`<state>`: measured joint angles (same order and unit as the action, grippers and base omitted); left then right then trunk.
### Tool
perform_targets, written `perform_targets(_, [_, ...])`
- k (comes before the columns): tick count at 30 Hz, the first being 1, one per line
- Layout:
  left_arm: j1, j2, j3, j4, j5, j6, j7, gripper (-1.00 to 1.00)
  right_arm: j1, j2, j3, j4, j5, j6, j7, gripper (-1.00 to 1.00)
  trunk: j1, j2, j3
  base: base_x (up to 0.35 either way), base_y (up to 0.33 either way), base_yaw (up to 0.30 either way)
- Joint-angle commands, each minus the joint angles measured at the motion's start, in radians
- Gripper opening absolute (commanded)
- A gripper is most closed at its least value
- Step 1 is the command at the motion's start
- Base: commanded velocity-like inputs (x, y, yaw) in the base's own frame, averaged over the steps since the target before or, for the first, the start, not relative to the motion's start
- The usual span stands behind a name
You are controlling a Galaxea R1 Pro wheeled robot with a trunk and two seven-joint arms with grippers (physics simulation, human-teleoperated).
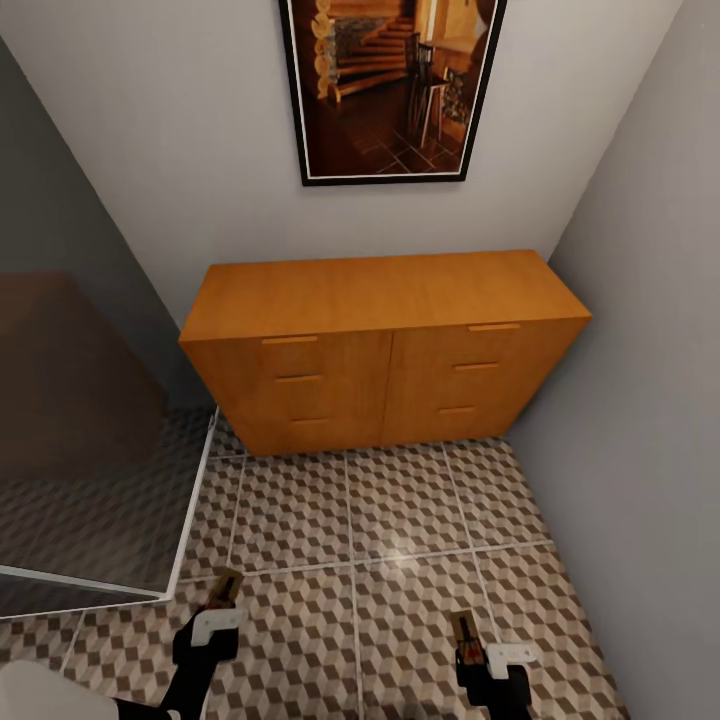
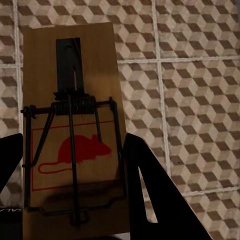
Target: Take the four mousetraps from the cabinet in the bathroom and place them on the bathroom floor. Make sure all four end up on the same floor surface, and ensure that at least two of them are either under or directly next to the same bathroom sink.
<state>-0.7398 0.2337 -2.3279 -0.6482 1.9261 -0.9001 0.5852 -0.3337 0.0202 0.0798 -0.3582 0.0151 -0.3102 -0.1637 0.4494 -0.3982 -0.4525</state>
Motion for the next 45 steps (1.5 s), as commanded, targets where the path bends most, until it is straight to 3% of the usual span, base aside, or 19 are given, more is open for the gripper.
perform_targets(1, [-0.002,0.001,-0.005,-0.003,-0.003,0.003,-0.004,-1.0,-0.001,-0.001,0.008,0.001,-0.002,-0.003,-0.012,-1.0,0.001,-0.002,-0.001,0.0,0.0,0.0])
perform_targets(45, [-0.001,0.0,-0.005,-0.004,-0.001,0.044,-0.025,-1.0,-0.001,-0.003,0.007,0.004,-0.001,-0.007,-0.016,-1.0,0.001,-0.002,0.067,0.0,0.0,0.0])
